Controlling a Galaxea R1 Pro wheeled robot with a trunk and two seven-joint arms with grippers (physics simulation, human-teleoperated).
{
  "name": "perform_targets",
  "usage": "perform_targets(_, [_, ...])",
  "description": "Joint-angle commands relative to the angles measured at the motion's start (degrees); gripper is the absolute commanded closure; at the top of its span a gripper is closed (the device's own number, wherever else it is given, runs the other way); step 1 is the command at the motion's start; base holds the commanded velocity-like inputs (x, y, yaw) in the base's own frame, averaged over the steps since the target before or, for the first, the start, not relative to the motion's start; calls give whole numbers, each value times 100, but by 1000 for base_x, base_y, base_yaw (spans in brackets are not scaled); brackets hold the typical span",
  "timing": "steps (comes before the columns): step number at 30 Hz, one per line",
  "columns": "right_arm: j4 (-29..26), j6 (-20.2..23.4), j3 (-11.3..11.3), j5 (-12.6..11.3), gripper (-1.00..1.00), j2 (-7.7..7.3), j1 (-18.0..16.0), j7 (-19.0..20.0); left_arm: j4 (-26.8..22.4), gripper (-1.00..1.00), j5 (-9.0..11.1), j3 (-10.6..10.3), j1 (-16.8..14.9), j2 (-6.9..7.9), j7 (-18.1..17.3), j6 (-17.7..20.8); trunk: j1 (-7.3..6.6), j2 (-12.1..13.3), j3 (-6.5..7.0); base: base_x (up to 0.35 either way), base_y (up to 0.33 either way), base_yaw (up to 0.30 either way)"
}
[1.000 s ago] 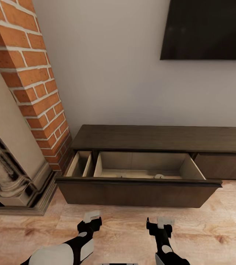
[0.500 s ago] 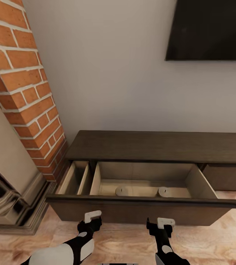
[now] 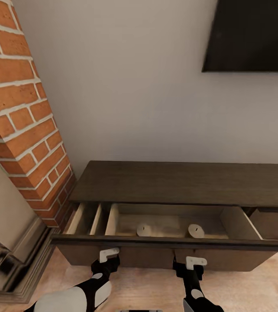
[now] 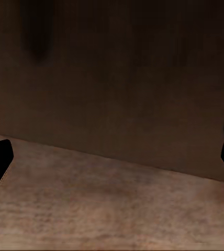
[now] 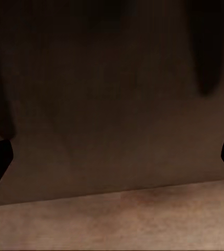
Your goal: Place each of the two pumpkins and all three candles from the living room inside a cabinet in the living room (use any cabinet), then make sure every cabinet is closed, and position the cauldron so it is next to a table in the living room.
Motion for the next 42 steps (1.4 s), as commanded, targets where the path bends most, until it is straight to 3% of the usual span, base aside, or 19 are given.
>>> perform_targets(1, [2, -5, 56, 33, -100, 0, -6, -32, -12, -100, 26, -49, -5, 0, 42, -21, 2, -2, -4, 322, 0, 0])
perform_targets(29, [4, -6, 55, 33, -100, -2, -6, -31, -13, -100, 26, -49, -5, 0, 43, -30, 2, -2, -4, 308, 0, 0])
perform_targets(42, [4, -6, 55, 33, -100, -1, -6, -31, -13, -100, 26, -49, -5, 0, 25, -25, 2, -2, -4, -47, 0, 0])
